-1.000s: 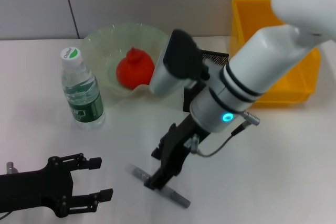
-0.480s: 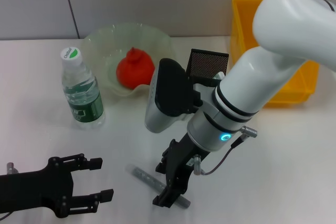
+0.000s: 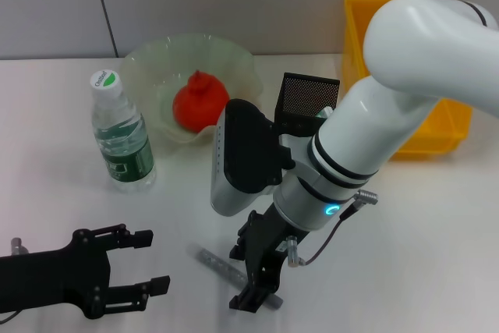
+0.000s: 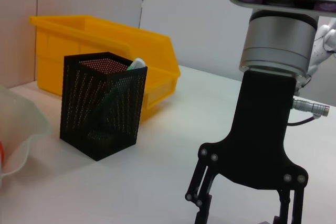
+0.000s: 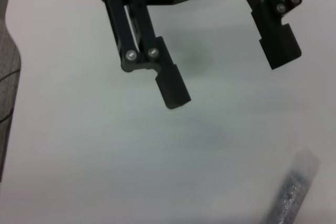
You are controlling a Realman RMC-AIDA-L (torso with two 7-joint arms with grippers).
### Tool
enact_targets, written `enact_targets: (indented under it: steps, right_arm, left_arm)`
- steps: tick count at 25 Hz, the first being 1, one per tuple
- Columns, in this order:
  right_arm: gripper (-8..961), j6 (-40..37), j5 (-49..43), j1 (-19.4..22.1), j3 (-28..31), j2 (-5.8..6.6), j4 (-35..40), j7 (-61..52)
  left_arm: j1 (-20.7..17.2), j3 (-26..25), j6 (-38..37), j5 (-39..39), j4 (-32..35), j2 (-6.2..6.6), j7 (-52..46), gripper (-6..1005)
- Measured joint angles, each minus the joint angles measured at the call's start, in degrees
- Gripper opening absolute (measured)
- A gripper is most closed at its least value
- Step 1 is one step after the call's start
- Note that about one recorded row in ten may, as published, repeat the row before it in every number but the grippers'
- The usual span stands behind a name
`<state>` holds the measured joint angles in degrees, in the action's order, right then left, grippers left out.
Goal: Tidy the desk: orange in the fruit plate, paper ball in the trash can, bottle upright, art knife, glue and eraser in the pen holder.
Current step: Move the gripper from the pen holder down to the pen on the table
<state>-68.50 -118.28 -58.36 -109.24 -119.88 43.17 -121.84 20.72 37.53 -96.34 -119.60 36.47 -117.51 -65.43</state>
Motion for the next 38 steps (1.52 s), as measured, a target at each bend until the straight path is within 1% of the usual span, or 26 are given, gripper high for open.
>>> enact_targets:
  steps: [18, 29, 34, 38]
  right_arm:
    - [753, -0.44, -0.84, -0.05, -1.66, 0.00, 0.99, 0.12]
    - [705, -0.59, -0.84, -0.27, -1.68, 0.00, 0.93, 0.03]
    - [477, -0.59, -0.91, -0.35, -1.68, 0.00, 0.77, -0.18]
    - [456, -0.58, -1.45, -0.35, -1.68, 0.00, 0.78, -0.42]
  left_arm:
    - [0.03, 0.10, 0.11, 0.10, -0.41, -0.34, 0.04, 770]
    - [0.11, 0.05, 0.09, 0.28, -1.50, -0.01, 0.51, 770]
    - [0.12, 0.00, 0.06, 0.28, -1.50, 0.00, 0.52, 770]
    - [0.12, 0.00, -0.09, 0.28, -1.50, 0.00, 0.55, 770]
